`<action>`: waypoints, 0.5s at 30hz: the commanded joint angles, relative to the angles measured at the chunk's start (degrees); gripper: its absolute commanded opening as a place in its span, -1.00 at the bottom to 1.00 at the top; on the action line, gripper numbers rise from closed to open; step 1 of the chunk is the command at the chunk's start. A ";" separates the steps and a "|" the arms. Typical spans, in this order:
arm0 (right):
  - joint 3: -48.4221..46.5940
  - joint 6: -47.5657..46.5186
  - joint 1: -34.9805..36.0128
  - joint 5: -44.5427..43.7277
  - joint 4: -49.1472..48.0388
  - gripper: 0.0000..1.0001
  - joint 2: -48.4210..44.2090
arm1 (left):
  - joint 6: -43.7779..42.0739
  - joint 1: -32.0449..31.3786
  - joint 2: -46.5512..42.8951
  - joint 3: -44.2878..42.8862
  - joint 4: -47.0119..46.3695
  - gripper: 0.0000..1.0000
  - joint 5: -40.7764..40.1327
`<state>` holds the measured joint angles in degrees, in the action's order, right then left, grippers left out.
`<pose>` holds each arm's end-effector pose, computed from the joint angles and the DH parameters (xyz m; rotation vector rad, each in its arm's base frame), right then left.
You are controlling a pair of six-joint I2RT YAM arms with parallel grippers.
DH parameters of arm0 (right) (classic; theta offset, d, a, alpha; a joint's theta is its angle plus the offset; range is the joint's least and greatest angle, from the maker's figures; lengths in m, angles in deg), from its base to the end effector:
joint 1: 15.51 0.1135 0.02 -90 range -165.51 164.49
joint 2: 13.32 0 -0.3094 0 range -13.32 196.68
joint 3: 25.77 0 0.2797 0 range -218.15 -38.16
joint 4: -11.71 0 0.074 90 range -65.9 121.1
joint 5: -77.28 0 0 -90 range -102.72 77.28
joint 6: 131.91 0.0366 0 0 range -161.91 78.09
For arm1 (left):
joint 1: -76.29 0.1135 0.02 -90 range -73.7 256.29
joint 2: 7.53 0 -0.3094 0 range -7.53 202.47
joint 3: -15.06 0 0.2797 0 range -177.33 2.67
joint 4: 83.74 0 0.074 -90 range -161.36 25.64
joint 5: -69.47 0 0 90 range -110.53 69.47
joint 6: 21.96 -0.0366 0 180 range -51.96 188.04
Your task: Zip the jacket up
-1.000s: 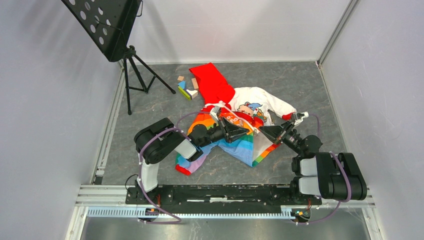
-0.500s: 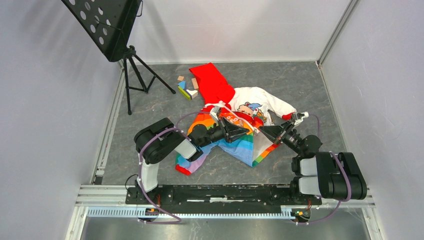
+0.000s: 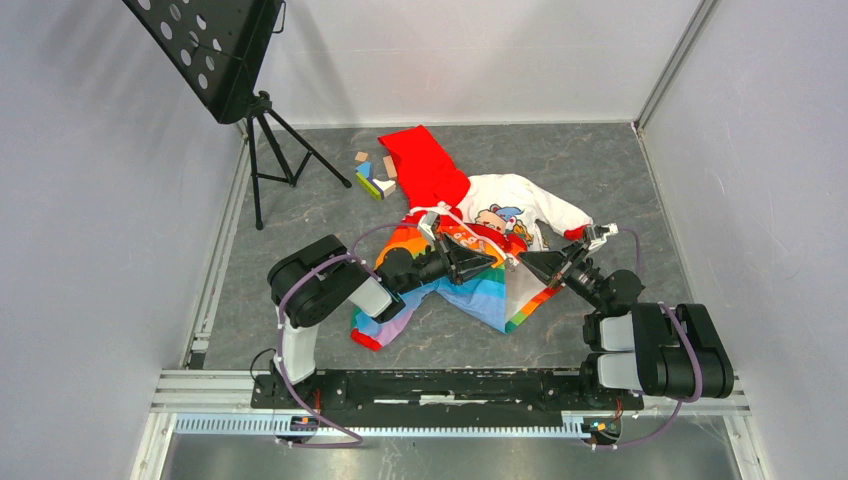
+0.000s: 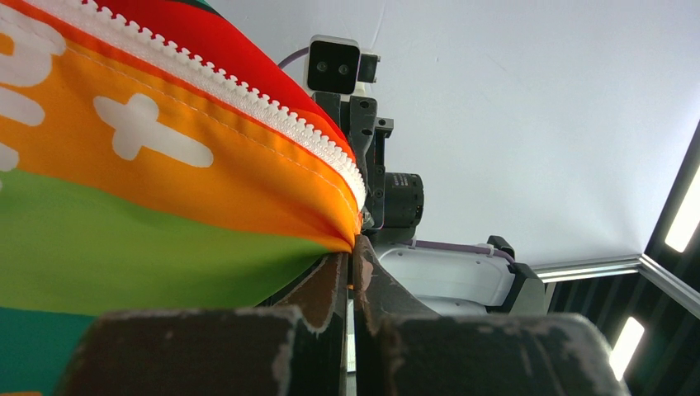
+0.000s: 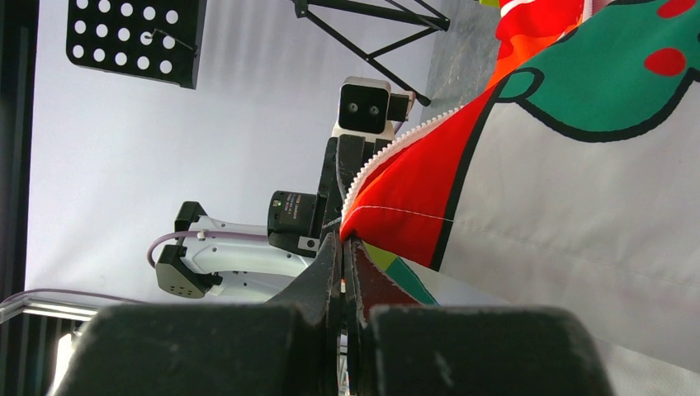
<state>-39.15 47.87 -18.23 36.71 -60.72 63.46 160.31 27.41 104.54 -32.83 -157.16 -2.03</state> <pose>0.1722 0.0197 0.1800 0.5434 1.6807 1.7732 0.2315 -0.2829 0.1659 -0.3519 1.8351 -2.1344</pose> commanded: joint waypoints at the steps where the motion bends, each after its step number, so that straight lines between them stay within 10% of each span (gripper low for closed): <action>1: 7.91 -1.44 0.17 -0.54 -18.94 -0.99 -0.17 | 0.43 0.37 -2.33 0.27 -3.33 -0.95 -0.18; 15: 7.68 -1.03 0.44 -0.56 -19.95 -0.99 0.26 | 0.89 -0.93 -1.31 -1.14 -3.32 -0.95 0.31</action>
<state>-39.15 47.72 -18.12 36.49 -60.72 63.48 160.29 26.91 104.49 -32.88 -157.16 -1.99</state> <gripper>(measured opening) 0.010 0.043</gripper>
